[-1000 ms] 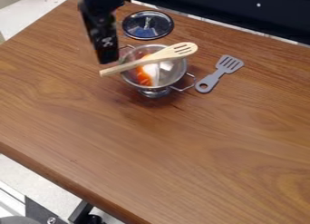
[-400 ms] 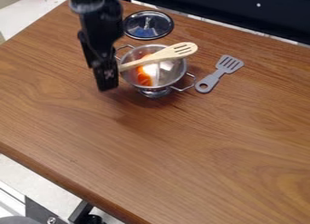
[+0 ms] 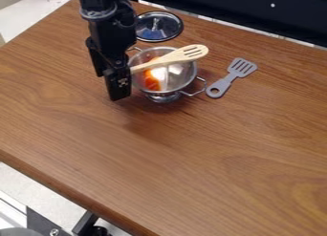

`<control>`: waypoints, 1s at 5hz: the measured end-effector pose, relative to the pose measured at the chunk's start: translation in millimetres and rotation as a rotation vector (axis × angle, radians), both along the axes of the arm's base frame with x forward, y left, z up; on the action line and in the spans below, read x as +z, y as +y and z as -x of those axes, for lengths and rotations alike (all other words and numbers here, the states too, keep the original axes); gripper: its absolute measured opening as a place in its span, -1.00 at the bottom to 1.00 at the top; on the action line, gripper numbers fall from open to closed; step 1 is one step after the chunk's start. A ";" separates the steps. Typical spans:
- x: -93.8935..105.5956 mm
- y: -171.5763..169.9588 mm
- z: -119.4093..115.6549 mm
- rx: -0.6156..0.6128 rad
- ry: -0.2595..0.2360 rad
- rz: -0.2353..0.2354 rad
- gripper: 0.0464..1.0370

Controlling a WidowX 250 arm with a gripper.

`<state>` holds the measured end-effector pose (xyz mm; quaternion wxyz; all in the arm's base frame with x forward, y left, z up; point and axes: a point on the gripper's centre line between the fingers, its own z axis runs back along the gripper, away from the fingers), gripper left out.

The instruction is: Takes the wooden spoon and put it in the middle of the table

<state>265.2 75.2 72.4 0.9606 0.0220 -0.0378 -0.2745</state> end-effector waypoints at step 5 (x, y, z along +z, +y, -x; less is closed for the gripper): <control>-8.6 -2.9 1.2 -0.003 -0.021 -0.016 -0.88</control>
